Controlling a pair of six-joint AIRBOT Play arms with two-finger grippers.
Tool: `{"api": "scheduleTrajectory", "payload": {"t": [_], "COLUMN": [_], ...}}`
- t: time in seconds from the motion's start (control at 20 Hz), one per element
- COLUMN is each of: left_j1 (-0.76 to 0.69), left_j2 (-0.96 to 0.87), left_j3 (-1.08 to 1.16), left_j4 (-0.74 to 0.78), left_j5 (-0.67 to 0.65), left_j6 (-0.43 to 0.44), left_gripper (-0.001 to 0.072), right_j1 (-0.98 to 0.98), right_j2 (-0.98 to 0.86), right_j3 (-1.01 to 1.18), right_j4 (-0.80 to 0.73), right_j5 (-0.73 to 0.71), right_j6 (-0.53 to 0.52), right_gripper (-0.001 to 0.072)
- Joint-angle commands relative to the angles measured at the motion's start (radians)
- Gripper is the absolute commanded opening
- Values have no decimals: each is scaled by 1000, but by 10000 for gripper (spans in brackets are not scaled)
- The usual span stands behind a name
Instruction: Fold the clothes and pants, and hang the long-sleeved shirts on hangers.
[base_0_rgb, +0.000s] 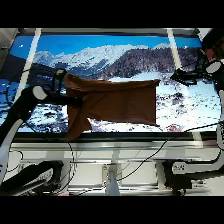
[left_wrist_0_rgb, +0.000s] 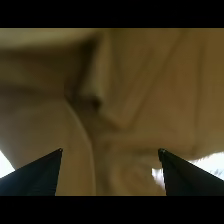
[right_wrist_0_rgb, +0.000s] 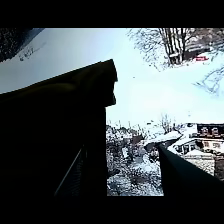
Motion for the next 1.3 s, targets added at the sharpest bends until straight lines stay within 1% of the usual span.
{"api": "scheduleTrajectory", "payload": {"t": [0.0,0.1,0.2,0.25,0.4,0.45,0.55,0.6,0.65,0.85,0.9,0.95,1.05,1.1,1.15,1.2,1.25], "left_j1": [-164,-214,-245,-247,-245,-245,-245,-245,-245,-245,-245,-245,-244,-245,-245,-244,-245], "left_j2": [-39,-81,-129,-148,-192,-200,-205,-204,-204,-204,-202,-198,-179,-166,-154,-141,-130], "left_j3": [0,0,0,0,0,0,0,0,0,1,1,1,1,1,1,1,1], "left_j4": [311,415,529,548,560,576,583,595,602,602,613,634,678,709,729,739,752], "left_j5": [-45,-44,-45,-44,-44,-44,-43,-43,-43,-39,-39,-39,-39,-39,-39,-39,-39], "left_j6": [-399,-525,-666,-711,-790,-813,-821,-822,-822,-822,-822,-822,-832,-854,-865,-863,-863], "left_gripper": [696,692,582,579,572,511,453,388,343,338,284,212,210,189,112,14,16], "right_j1": [-11,-11,-11,-11,-11,-11,-11,-11,-11,-11,-11,-11,-11,-11,-11,-11,-11], "right_j2": [0,0,0,0,0,0,0,0,0,0,0,0,0,0,0,0,0], "right_j3": [0,0,0,0,0,0,0,0,0,0,0,0,0,0,0,0,0], "right_j4": [-7,-8,-10,-10,-10,-10,-10,-10,-10,-10,-10,-10,-11,-11,-11,-11,-11], "right_j5": [45,49,53,53,53,53,53,53,53,53,54,55,58,59,60,60,61], "right_j6": [1,1,1,1,1,1,1,1,1,1,1,1,1,1,1,1,1], "right_gripper": [512,511,511,511,511,511,511,511,510,510,510,510,510,510,510,510,510]}}
